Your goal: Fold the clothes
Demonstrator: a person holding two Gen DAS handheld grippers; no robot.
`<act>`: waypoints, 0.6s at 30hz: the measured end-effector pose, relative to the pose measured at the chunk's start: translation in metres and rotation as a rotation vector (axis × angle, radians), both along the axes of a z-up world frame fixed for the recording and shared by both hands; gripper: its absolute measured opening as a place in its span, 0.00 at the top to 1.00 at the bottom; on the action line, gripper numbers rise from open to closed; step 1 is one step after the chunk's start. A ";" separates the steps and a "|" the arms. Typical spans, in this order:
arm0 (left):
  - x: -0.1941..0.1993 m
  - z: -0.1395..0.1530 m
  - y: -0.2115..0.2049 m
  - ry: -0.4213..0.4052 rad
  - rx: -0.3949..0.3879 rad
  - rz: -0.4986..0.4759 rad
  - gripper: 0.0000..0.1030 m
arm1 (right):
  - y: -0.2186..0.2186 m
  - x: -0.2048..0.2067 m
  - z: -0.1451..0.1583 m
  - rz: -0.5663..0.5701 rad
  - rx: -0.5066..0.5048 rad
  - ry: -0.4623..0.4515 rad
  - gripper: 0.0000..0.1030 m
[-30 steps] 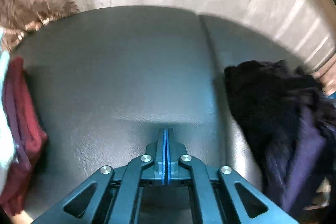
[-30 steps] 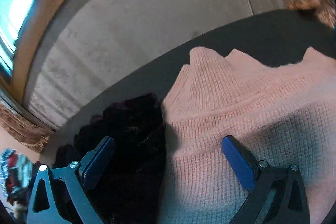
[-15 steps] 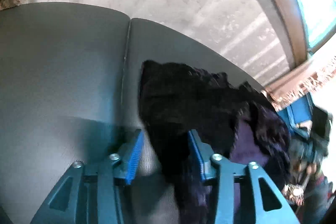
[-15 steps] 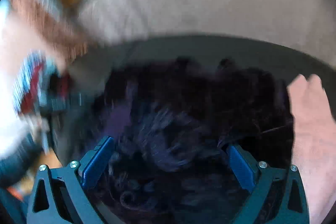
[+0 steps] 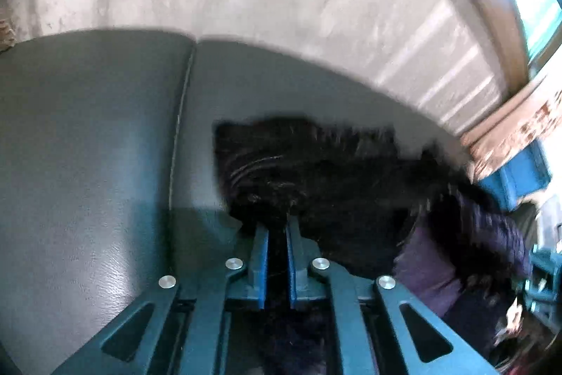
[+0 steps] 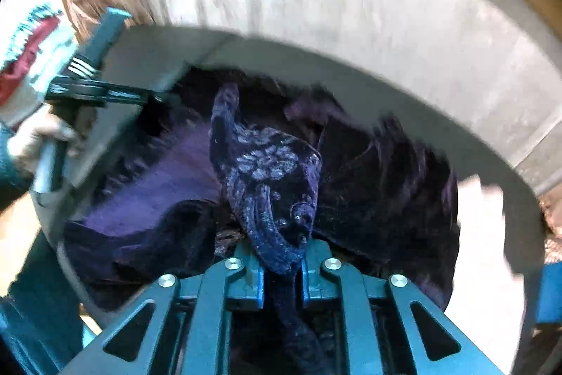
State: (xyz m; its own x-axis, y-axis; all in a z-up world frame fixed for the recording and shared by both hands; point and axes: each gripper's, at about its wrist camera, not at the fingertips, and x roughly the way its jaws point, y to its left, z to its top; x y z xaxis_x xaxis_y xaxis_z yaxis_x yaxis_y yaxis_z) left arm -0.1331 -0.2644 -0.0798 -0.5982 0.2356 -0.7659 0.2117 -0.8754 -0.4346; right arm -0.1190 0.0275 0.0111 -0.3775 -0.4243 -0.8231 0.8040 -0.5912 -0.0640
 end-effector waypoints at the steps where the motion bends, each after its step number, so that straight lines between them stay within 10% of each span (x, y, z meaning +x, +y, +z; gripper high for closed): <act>1: 0.003 0.010 -0.004 0.028 0.005 0.008 0.94 | 0.002 0.011 0.008 0.005 -0.029 0.027 0.87; 9: 0.025 0.038 -0.030 0.079 -0.041 0.072 0.95 | 0.008 0.135 0.033 0.143 -0.418 -0.019 0.87; 18: 0.088 0.023 -0.080 -0.009 -0.039 0.183 0.94 | -0.077 0.170 -0.090 0.272 -0.271 -0.340 0.80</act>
